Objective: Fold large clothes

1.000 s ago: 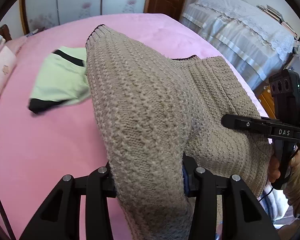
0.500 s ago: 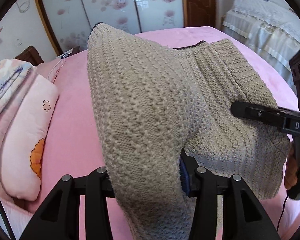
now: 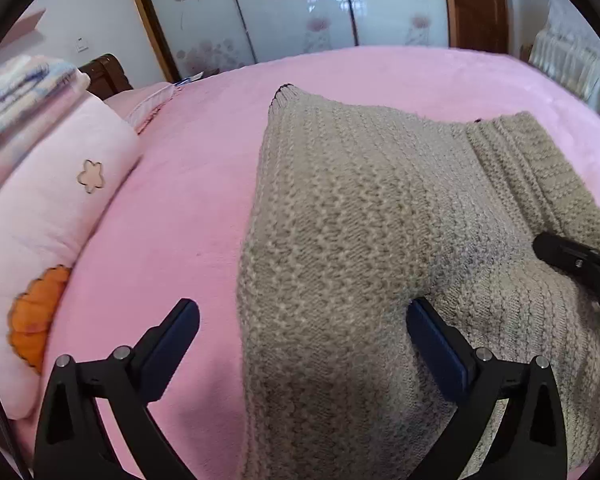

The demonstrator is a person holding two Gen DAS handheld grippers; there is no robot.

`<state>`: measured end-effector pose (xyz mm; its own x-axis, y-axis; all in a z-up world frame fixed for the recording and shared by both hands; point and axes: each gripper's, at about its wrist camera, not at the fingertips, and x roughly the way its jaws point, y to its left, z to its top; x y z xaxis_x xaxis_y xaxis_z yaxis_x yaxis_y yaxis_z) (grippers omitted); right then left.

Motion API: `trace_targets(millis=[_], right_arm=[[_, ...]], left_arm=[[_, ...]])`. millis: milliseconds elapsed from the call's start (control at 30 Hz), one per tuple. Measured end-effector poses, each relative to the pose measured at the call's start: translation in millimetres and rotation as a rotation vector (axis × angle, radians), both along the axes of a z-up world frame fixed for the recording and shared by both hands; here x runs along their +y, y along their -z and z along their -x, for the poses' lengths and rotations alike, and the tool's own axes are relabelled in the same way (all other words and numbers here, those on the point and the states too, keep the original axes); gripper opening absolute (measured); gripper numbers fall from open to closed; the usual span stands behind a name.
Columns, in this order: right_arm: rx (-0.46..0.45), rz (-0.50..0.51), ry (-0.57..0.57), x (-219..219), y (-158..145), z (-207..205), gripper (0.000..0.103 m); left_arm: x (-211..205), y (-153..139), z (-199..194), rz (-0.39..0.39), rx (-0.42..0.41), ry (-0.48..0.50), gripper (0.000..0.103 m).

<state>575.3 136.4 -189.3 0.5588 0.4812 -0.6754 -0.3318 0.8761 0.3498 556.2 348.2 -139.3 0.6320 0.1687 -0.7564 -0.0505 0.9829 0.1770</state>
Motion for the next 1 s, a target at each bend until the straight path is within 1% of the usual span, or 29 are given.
trace_targets(millis=[67, 100, 167, 267, 333, 400, 467, 567, 600, 700, 867, 1000], right_arm=[[-0.016, 0.017, -0.009, -1, 3, -3, 0.058], [-0.025, 0.031, -0.013, -1, 1, 0, 0.06], [-0.025, 0.043, -0.01, -2, -3, 3, 0.06], [-0.035, 0.079, 0.017, -5, -15, 14, 0.06], [-0.057, 0.111, 0.024, -13, -29, 32, 0.06], [-0.077, 0.146, 0.041, -22, -44, 52, 0.06], [-0.072, 0.158, 0.052, -40, -54, 74, 0.06], [-0.031, 0.147, 0.06, -62, -77, 111, 0.06], [-0.026, 0.145, 0.063, -68, -83, 122, 0.06], [-0.006, 0.135, 0.063, -91, -113, 170, 0.06], [-0.006, 0.096, 0.072, -123, -169, 245, 0.06], [-0.027, 0.097, 0.076, -147, -212, 306, 0.06]], left_arm=[[5, 3, 4, 0.061, -0.017, 0.004, 0.103], [6, 3, 9, 0.085, -0.027, 0.003, 0.103], [5, 1, 16, 0.095, -0.038, -0.01, 0.103], [1, -6, 29, 0.038, -0.042, -0.023, 0.103], [-3, -9, 42, -0.002, -0.027, -0.029, 0.103], [-10, -17, 57, -0.011, -0.009, -0.033, 0.103], [-13, -26, 78, -0.006, -0.012, -0.047, 0.103], [-28, -50, 116, 0.045, -0.023, -0.073, 0.103], [-34, -59, 130, 0.058, -0.016, -0.089, 0.103], [-51, -88, 175, 0.091, -0.01, -0.124, 0.103], [-85, -147, 250, 0.08, -0.048, -0.121, 0.103], [-112, -193, 303, 0.105, -0.071, -0.107, 0.103]])
